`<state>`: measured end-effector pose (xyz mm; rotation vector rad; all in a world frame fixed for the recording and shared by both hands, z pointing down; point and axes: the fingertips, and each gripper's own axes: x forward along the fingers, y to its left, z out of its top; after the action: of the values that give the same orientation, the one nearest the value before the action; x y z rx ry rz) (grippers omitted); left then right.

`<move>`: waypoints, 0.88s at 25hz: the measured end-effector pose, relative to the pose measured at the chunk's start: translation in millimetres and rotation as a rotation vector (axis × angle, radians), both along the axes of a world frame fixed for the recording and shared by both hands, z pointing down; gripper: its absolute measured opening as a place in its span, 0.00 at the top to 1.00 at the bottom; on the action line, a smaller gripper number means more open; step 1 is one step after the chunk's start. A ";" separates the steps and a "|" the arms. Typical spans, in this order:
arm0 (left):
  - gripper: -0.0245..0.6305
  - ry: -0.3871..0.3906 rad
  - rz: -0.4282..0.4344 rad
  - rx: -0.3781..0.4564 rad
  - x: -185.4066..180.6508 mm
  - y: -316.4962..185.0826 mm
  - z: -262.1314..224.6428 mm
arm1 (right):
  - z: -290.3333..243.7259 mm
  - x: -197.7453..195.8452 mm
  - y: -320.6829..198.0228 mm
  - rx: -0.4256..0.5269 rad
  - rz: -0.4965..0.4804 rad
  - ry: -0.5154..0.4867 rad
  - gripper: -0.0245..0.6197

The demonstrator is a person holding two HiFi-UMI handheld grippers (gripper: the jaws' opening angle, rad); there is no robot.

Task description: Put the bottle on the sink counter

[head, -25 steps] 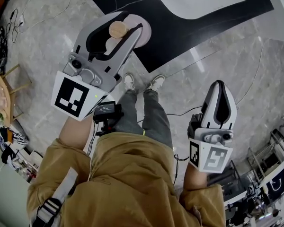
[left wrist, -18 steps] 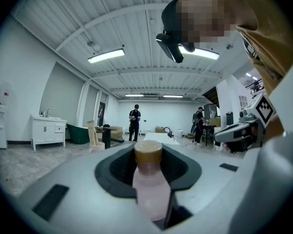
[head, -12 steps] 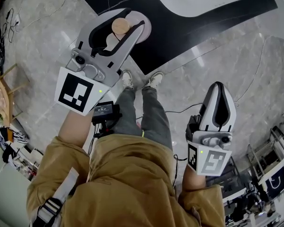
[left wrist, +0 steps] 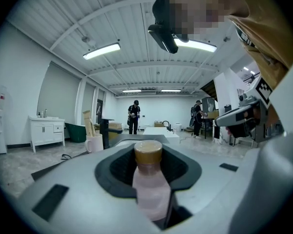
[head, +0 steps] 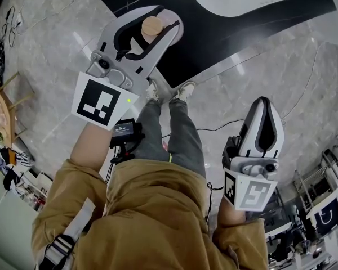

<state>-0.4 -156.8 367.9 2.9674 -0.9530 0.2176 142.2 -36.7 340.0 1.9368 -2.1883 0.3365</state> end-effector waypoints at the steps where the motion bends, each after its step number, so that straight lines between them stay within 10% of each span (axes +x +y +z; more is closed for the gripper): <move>1: 0.77 0.000 0.000 -0.003 0.4 0.4 2.0 | 0.4 -0.2 0.0 0.000 0.000 0.000 0.95; 22: 0.77 -0.015 0.002 -0.015 4.8 -4.9 24.4 | 5.9 1.4 -5.1 -0.013 -0.003 -0.005 0.95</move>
<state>4.3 -161.7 392.3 2.9575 -0.9465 0.2466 143.7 -41.9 345.9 1.9280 -2.1859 0.3545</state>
